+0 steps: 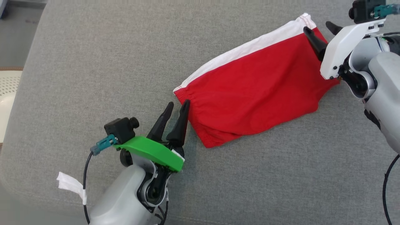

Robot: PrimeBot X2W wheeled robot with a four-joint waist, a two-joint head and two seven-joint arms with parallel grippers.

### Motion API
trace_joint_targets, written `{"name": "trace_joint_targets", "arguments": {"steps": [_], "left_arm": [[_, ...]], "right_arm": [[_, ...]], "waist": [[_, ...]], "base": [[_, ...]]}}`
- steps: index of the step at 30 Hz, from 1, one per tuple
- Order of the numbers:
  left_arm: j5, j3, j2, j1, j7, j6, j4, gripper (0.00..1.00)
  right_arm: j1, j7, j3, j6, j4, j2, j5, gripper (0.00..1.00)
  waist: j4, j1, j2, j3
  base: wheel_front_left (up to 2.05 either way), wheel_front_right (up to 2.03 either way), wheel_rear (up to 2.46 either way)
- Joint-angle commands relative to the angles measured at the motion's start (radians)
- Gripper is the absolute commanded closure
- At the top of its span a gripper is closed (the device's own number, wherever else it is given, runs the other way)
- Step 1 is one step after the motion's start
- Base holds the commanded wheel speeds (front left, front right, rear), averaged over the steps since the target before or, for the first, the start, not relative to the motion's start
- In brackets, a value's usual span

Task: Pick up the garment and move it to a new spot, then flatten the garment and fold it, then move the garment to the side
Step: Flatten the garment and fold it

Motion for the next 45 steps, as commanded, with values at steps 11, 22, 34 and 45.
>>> {"name": "trace_joint_targets", "arguments": {"steps": [11,22,34,45], "left_arm": [[0.289,0.176,0.09,0.156,0.001,-0.002,-0.065,0.0],[0.601,0.454,0.029,0.312,0.001,-0.004,-0.303,0.0],[0.64,0.476,0.006,0.341,0.001,-0.004,-0.372,0.0],[0.614,0.474,0.008,0.333,0.001,-0.004,-0.368,0.0]], "right_arm": [[0.084,-0.033,0.003,0.0,0.061,-0.022,0.039,0.0],[0.039,-0.039,-0.061,0.0,0.297,0.037,0.014,0.0],[-0.005,-0.038,-0.082,0.0,0.447,0.087,-0.025,0.0],[0.065,0.015,-0.092,0.0,0.474,0.113,-0.039,1.0]], "waist": [[-0.015,-0.0001,0.0,-0.139],[0.047,-0.0001,0.0,-0.085],[0.111,-0.0001,0.0,-0.005],[0.108,-0.0001,0.0,-0.007]], "base": [[0.0,0.0,0.0],[0.0,0.0,0.0],[0.0,0.0,0.0],[0.0,0.0,0.0]]}}
